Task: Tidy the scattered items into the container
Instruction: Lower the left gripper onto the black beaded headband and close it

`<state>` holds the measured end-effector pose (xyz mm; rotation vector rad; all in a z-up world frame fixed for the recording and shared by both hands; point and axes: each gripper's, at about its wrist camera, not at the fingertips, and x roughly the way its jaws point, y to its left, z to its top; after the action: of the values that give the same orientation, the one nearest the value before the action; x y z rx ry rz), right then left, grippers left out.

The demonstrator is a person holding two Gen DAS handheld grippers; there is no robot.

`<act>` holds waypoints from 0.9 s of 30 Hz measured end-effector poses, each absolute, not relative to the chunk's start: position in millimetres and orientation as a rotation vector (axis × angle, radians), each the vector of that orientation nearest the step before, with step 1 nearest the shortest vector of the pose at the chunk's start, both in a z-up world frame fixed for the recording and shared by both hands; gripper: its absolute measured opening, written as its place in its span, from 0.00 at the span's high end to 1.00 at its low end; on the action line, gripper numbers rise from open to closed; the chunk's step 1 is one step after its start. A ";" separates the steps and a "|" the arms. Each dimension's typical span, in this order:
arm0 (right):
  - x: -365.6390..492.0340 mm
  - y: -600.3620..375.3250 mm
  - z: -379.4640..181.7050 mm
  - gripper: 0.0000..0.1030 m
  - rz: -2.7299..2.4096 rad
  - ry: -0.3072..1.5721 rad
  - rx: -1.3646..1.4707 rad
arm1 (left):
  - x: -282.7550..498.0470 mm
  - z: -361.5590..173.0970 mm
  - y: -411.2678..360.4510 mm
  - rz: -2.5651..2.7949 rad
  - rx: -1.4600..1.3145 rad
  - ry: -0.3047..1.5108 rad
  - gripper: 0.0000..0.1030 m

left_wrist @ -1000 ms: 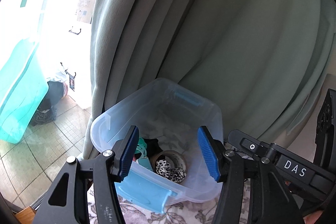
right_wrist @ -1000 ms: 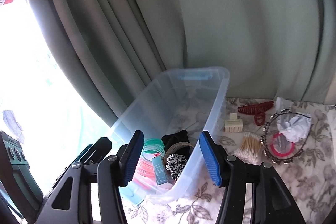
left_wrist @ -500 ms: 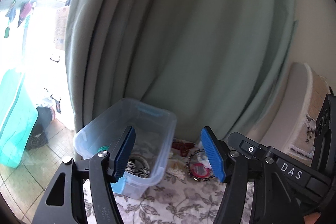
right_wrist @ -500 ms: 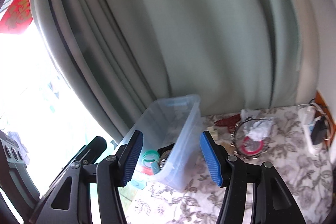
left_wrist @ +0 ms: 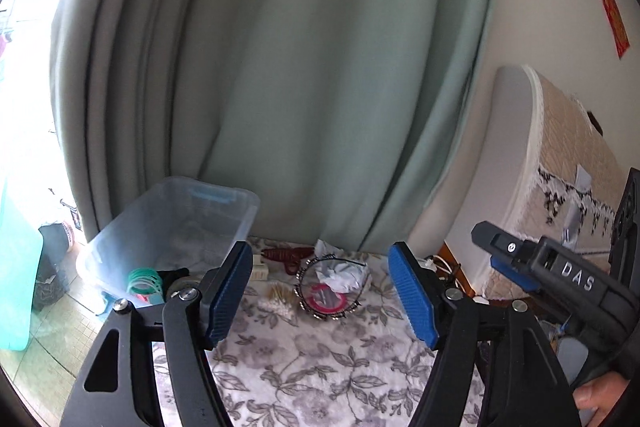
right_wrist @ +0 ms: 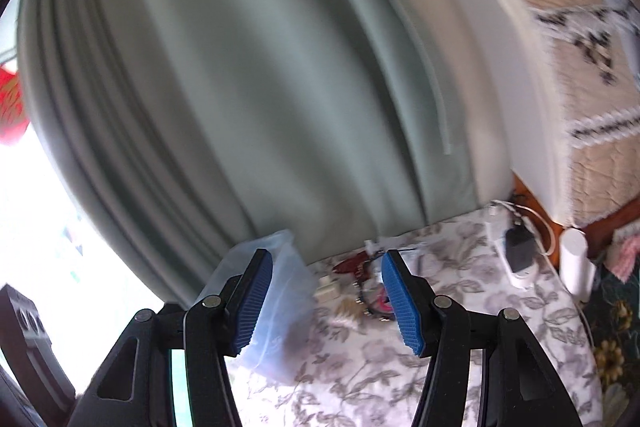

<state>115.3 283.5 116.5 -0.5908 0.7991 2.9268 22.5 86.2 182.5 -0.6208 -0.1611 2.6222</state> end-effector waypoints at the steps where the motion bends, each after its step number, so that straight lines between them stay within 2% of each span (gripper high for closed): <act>1: 114.7 290.1 113.7 0.41 2.910 0.813 -0.590 | 20.1 177.6 93.1 2.610 -0.644 -0.142 0.31; 7: 108.0 324.2 88.4 0.41 2.810 0.879 -0.631 | -1.8 139.9 117.8 2.578 -0.775 -0.083 0.31; 16: 64.7 333.8 25.0 0.41 2.725 0.898 -0.867 | -53.6 72.0 143.8 2.530 -0.991 -0.028 0.31; 27: 4.3 347.9 -54.2 0.41 2.615 0.885 -1.096 | -133.3 14.0 171.7 2.505 -1.098 0.046 0.31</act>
<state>4.3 347.9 -54.2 -1.0960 0.8850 2.6148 -133.3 171.7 14.0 -1.0977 0.0460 2.5050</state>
